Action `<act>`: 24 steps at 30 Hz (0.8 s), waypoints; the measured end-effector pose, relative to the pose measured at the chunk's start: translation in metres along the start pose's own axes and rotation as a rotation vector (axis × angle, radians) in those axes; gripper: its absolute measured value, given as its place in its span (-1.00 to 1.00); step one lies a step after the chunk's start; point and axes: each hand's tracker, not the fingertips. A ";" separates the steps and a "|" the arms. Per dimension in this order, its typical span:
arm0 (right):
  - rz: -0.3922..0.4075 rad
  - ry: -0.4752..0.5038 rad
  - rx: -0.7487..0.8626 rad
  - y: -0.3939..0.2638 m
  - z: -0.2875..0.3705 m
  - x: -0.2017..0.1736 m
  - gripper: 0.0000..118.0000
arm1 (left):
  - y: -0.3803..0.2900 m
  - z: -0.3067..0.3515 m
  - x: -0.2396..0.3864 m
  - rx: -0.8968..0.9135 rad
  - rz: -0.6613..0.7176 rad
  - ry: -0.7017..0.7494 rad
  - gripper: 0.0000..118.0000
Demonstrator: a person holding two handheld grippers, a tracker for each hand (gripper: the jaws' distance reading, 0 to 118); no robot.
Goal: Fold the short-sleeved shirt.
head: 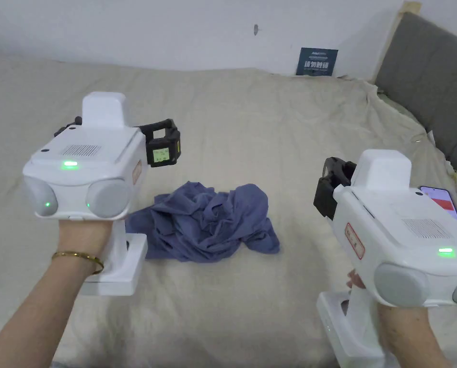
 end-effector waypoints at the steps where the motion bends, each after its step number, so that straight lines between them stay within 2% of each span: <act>1: 0.001 0.001 0.004 -0.001 0.000 -0.001 -1.00 | -0.007 0.008 -0.003 0.009 -0.012 0.017 0.52; 2: 0.005 0.002 0.006 -0.002 0.000 -0.003 -1.00 | -0.014 0.014 -0.005 0.026 -0.024 0.047 0.52; 7: 0.026 0.014 0.005 -0.011 0.003 -0.013 -1.00 | -0.044 0.033 -0.009 0.031 -0.085 0.078 -0.64; 10: 0.030 0.018 0.004 -0.017 0.005 -0.017 -1.00 | -0.059 0.039 -0.009 0.025 -0.099 0.081 -1.00; 24: 0.037 0.013 -0.014 -0.030 0.010 -0.024 -1.00 | -0.082 0.041 -0.013 -0.037 -0.048 0.031 -1.00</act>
